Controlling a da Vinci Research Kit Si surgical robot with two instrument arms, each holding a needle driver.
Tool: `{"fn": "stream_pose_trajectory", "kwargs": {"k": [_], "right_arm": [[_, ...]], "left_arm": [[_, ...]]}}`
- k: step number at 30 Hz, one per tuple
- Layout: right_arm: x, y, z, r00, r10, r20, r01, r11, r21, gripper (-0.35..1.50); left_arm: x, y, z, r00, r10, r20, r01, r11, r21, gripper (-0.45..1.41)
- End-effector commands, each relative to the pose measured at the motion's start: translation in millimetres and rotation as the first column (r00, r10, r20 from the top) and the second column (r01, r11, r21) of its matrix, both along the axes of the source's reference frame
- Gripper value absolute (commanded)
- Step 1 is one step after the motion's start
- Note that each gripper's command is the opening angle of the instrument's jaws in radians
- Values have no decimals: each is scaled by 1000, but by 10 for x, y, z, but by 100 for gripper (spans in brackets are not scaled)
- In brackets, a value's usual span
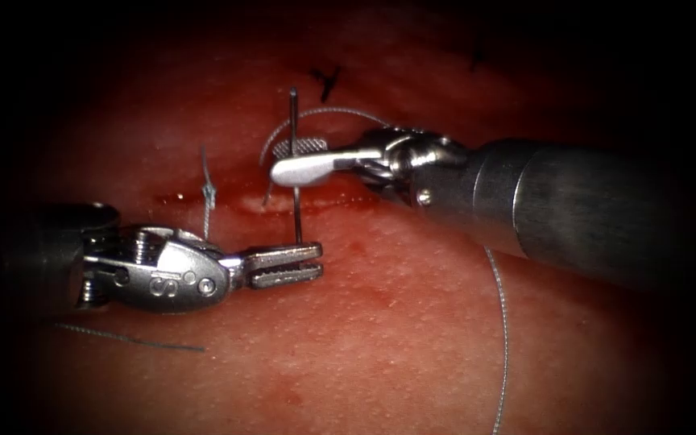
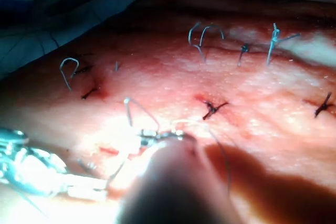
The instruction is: Wound Closure
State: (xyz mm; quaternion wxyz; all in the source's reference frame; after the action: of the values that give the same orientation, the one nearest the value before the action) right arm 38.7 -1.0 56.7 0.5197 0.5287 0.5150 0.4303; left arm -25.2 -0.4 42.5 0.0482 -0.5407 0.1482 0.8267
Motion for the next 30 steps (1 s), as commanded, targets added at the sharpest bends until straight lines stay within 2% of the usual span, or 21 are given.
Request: {"fn": "stream_pose_trajectory", "kwargs": {"k": [1,3,4,5,6,12,13,15,16,18,20,23,25,26,27,29,30], "right_arm": [[11,6,2,1000,-2,-4,2,1000,-1,103],[12,6,2,1000,-2,-4,2,1000,5,81],[11,6,2,1000,-3,-4,3,1000,5,41],[9,6,3,1000,-6,-7,6,1000,4,-10],[8,5,3,1000,4,2,-4,1000,4,-35],[1,14,7,995,44,84,-44,999,-11,-35],[0,16,8,994,56,93,-54,998,-28,-35],[0,19,9,993,77,92,-73,996,-43,-35],[-1,20,10,992,90,89,-86,995,-54,-35],[-1,21,10,992,92,89,-86,994,-72,-35],[-2,22,10,991,102,88,-93,991,-100,-35],[-2,23,12,990,114,84,-102,985,-141,-35],[-2,25,13,989,126,77,-109,974,-199,-35],[-2,25,13,989,131,74,-112,969,-222,-35],[-2,26,14,988,139,69,-117,958,-262,-35],[-2,26,14,987,147,64,-118,939,-324,-35],[-1,25,14,988,147,57,-116,922,-369,-35]], "left_arm": [[-7,4,4,1000,2,-1,-2,1000,-8,-45],[-6,4,4,1000,4,-2,-4,1000,-7,-45],[-6,4,4,1000,4,-2,-4,1000,-7,-45],[-6,4,4,1000,4,-2,-4,1000,-7,-45],[-6,4,4,1000,4,-2,-4,1000,-7,-45],[-6,1,2,1000,5,-2,-5,1000,-8,-45],[-7,0,1,1000,5,-2,-5,1000,-8,-38],[-8,-3,-1,1000,9,-1,-9,1000,-14,4],[-11,-9,-6,1000,8,16,-8,1000,14,71],[-11,-13,-12,999,11,33,-12,999,31,104],[-9,-13,-20,998,-4,55,0,997,83,116],[2,-6,-30,997,-24,74,13,989,147,121],[16,2,-35,997,-51,62,39,982,186,114],[22,7,-36,996,-66,67,50,974,221,86],[37,16,-36,993,-91,72,67,958,280,0],[52,24,-32,995,-80,57,56,938,343,-38],[59,28,-28,997,-64,40,44,919,391,-45]]}}
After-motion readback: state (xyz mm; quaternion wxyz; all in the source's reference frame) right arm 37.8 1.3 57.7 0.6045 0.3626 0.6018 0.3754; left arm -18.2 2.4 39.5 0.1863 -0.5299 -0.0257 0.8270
